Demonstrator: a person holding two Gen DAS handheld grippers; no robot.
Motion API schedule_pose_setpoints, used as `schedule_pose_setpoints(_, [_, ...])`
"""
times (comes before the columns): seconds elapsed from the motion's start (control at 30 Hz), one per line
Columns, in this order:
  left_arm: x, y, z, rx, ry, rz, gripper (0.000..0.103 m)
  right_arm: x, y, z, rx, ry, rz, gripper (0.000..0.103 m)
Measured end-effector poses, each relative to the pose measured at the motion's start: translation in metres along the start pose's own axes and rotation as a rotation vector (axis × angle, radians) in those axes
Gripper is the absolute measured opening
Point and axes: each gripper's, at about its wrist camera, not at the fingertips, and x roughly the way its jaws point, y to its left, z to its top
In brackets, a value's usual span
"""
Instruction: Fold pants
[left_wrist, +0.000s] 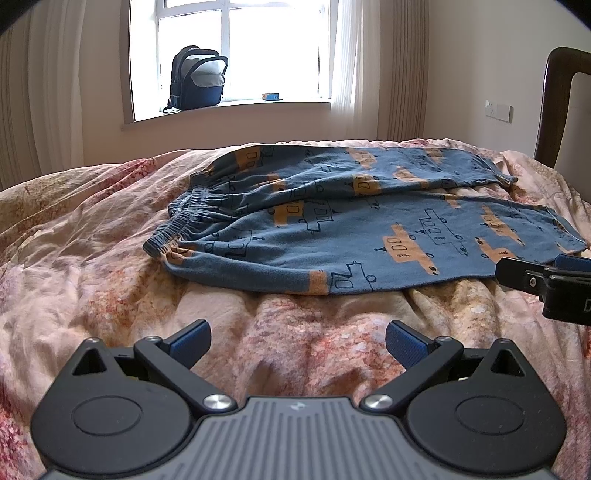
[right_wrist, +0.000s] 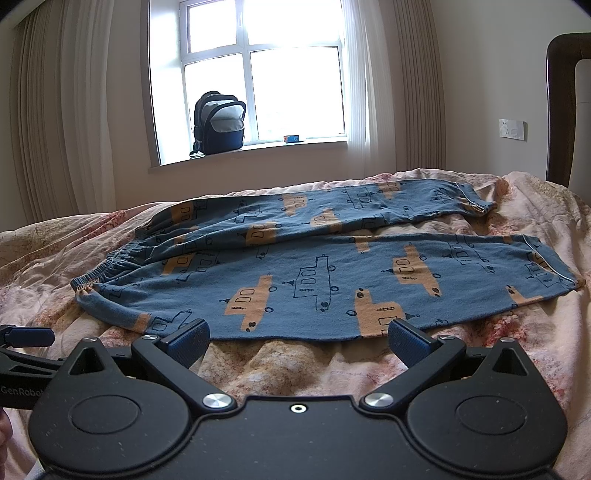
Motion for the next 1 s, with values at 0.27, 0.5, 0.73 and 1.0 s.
schedule_pose_setpoints(0.27, [0.0008,0.0006,0.0002,-0.001,0.003,0.0,0.103,0.0001,-0.0002,-0.0004,0.0,0.001,0.0,0.103])
schedule_pose_setpoints(0.5, [0.0015,0.0007,0.0005,-0.001,0.004,0.001,0.103,0.0002,-0.0002,-0.0001,-0.001,0.001,-0.002,0.103])
schedule_pose_setpoints(0.73, [0.002,0.001,0.0003,-0.002,0.006,0.003,0.103,-0.0006,-0.0009,0.0013,-0.001,0.001,-0.003,0.103])
schedule_pose_setpoints(1.0, [-0.0012,0.0035,0.0061,-0.013,-0.005,0.02,0.103,0.0016,0.0011,-0.0015,-0.008,0.004,-0.013,0.103])
